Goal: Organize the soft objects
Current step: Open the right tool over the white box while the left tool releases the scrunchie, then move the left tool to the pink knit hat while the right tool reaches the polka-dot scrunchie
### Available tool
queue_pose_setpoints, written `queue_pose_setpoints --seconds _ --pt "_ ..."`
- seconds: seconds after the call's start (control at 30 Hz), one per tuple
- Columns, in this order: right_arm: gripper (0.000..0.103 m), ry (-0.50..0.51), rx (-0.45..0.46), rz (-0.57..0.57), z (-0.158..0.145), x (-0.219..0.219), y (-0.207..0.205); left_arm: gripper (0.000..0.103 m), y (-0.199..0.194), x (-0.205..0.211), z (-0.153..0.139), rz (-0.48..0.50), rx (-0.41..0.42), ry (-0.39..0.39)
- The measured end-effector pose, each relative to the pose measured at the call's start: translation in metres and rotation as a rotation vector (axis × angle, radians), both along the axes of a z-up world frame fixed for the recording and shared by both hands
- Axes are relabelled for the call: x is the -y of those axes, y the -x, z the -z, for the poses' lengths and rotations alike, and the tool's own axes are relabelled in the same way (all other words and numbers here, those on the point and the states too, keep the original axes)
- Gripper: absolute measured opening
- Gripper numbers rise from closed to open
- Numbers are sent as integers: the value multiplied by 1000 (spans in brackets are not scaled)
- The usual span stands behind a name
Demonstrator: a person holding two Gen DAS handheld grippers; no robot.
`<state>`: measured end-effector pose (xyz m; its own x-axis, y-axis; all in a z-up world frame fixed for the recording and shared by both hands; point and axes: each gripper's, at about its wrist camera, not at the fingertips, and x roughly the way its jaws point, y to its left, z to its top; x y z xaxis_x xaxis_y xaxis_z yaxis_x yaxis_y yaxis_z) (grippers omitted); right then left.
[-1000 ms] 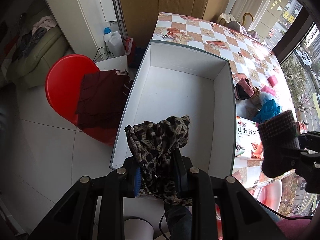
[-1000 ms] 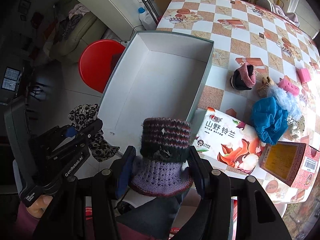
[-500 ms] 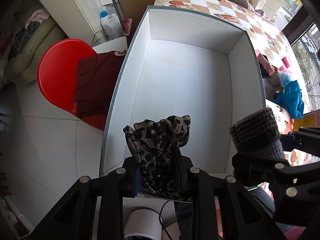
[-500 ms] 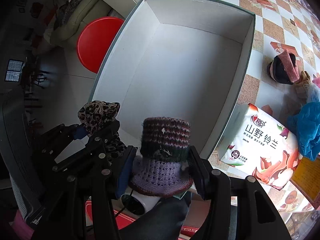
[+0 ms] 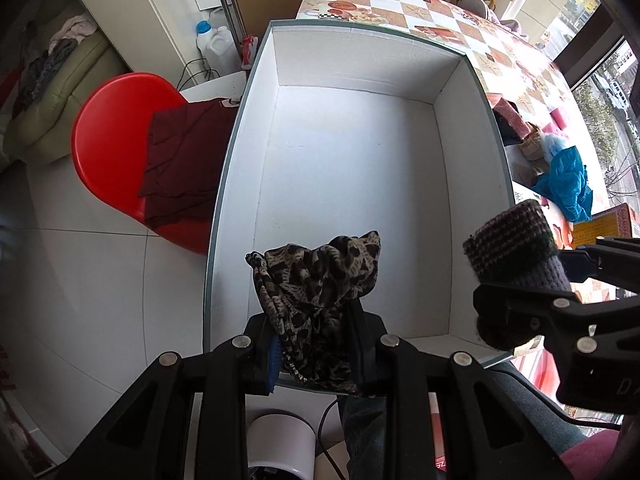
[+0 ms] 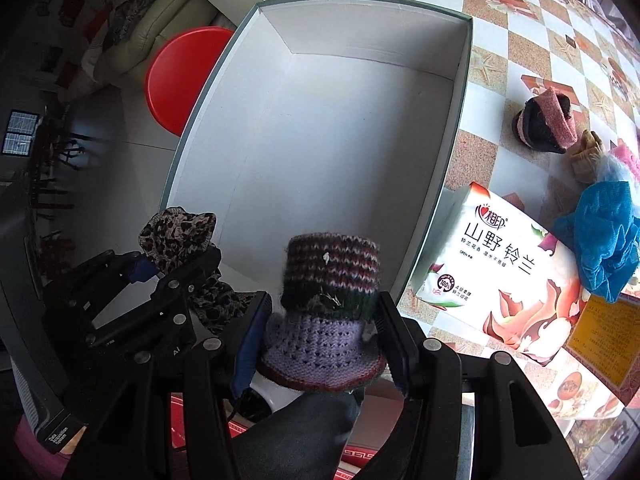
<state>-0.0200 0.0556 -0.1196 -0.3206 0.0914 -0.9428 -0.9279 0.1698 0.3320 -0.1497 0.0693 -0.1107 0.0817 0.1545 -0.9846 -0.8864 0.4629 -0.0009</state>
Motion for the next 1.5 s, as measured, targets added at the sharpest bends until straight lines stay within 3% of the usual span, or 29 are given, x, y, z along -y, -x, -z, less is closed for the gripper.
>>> queue_pose_setpoints --seconds 0.23,0.73,0.8,0.87,0.93,0.97,1.0,1.2,1.27,1.43,1.5 --pt "55 -56 -7 5 -17 -3 2 29 5 0 -6 4 2 -14" --pt "55 -74 -75 56 -23 3 0 34 -7 6 -15 73 2 -31" --pt "67 -76 -81 54 -23 3 -2 42 -8 7 -20 78 1 -60" --pt "79 -89 -100 60 -27 4 -4 68 -8 9 -27 80 6 -102" --pt "89 -100 -109 68 -30 5 -4 82 -4 11 -36 70 41 -148" --pt "99 -103 -110 73 -32 7 -6 83 -3 12 -40 66 64 -163" --pt "103 -104 -109 81 -32 8 -8 84 -1 12 -44 58 86 -173" --pt "103 -82 -106 140 -37 18 -26 92 15 2 -68 -25 222 -172" --pt "103 -72 -135 174 -40 21 -38 103 18 -2 -76 -42 276 -152" --pt "103 -101 -174 260 -59 33 -63 103 11 -7 -99 -32 386 -127" --pt "102 -116 -168 294 -68 40 -75 103 1 -8 -106 -7 393 -118"
